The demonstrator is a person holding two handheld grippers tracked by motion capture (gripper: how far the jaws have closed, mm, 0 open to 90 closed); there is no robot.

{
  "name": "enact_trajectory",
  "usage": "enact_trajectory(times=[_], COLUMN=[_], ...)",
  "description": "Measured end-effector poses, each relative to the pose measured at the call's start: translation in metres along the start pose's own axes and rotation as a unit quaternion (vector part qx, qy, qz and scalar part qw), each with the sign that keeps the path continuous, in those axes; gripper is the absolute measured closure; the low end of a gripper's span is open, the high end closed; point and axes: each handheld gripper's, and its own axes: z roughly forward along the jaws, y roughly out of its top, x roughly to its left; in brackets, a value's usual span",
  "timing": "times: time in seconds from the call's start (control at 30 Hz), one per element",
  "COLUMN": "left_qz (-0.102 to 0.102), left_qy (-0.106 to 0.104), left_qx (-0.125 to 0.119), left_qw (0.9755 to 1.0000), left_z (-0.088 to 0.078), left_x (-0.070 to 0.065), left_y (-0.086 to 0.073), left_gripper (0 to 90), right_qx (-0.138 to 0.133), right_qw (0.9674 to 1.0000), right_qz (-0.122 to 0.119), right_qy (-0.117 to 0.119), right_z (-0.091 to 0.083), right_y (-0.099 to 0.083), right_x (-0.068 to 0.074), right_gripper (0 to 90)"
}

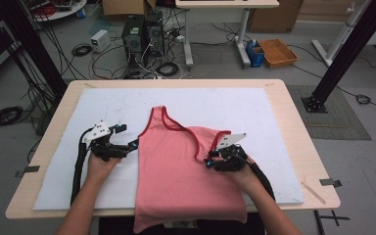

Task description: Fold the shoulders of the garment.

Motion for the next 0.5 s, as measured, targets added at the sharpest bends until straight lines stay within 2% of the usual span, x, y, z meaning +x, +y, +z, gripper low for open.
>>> enact_trajectory(times=[0.07, 0.1, 0.13, 0.17, 0.2, 0.23, 0.27, 0.5], left_qz=[-0.001, -0.002, -0.003, -0.004, -0.004, -0.001, 0.001, 0.002], left_qy=[0.001, 0.001, 0.0, 0.0, 0.0, 0.0, 0.001, 0.001], left_qx=[0.0, -0.001, -0.001, -0.001, -0.001, -0.001, -0.001, -0.001], left_qw=[1.0, 1.0, 1.0, 1.0, 1.0, 1.0, 1.0, 1.0], left_z=[-0.0002, -0.0002, -0.0003, -0.0003, -0.0003, -0.0003, 0.0, 0.0], left_x=[0.0005, 0.0007, 0.0008, 0.0006, 0.0006, 0.0004, 0.0, -0.0003], left_y=[0.0, -0.0001, -0.0001, -0.0001, -0.0001, 0.0, 0.0, 0.0], left_gripper=[14.3, 14.3, 14.3, 14.3, 14.3, 14.3, 14.3, 14.3], right_qx=[-0.018, -0.018, -0.017, 0.001, 0.001, 0.01, 0.008, 0.009], right_qw=[0.9995, 0.9995, 0.9994, 0.9992, 0.9992, 0.9991, 0.9989, 0.9989], right_qz=[-0.025, -0.025, -0.03, -0.04, -0.04, -0.04, -0.046, -0.046], right_qy=[0.004, 0.004, 0.007, 0.009, 0.009, 0.008, 0.005, 0.007], right_z=[-0.0008, -0.0008, 0.0003, 0.005, 0.005, 0.0072, 0.0081, -0.0007], right_y=[0.0032, 0.0032, 0.0044, 0.0046, 0.0046, 0.0038, 0.0018, -0.0017], right_x=[0.008, 0.008, 0.0102, 0.0124, 0.0124, 0.0122, 0.0117, 0.0116], right_gripper=[63.5, 63.5, 67.4, 74.8, 74.8, 80.4, 86.7, 87.7])
